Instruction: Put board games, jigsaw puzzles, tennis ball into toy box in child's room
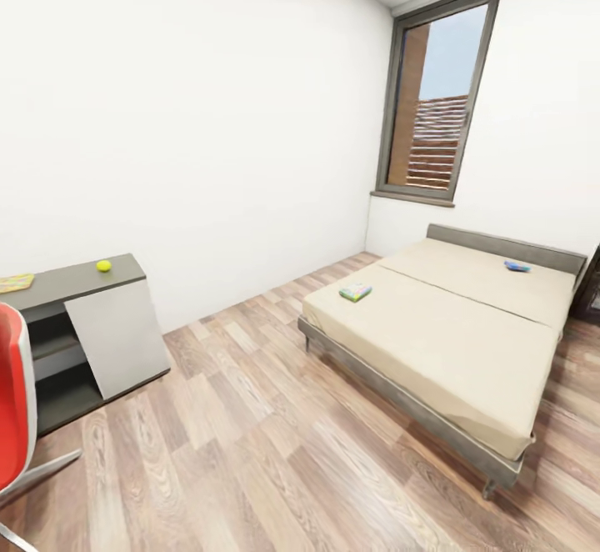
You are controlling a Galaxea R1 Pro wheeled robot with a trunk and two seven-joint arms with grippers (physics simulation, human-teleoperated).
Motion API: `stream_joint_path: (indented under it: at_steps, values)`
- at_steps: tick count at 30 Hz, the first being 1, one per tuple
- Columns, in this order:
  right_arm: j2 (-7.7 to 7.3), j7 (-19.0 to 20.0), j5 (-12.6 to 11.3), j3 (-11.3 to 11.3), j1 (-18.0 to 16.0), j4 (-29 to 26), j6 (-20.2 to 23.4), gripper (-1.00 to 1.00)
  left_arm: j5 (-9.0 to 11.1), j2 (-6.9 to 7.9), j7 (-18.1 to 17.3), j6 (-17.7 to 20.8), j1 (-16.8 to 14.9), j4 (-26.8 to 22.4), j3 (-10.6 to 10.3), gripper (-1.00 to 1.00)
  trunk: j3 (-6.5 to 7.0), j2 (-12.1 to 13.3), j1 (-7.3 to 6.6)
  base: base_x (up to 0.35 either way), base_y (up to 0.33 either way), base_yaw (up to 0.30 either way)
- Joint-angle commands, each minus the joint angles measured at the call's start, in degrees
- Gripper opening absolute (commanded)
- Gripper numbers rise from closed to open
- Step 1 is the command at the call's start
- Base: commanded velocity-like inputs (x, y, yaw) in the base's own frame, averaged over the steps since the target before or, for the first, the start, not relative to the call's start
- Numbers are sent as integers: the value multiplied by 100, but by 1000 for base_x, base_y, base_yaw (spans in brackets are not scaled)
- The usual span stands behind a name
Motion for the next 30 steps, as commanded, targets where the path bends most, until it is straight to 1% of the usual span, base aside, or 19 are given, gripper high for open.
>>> stream_joint_path:
  at_steps: [1, 30]
  values:
    - [-1, 2, 2, 4, -3, 1, -2, 100, 3, 0, -2, -2, 1, -11, -1, 100, -4, -2, 0, 0, 0, -286]
    - [-30, -14, -1, 1, -24, -1, 1, 100, 31, 6, -2, -17, -15, -15, 6, 100, -6, -2, 0, 0, 0, -286]
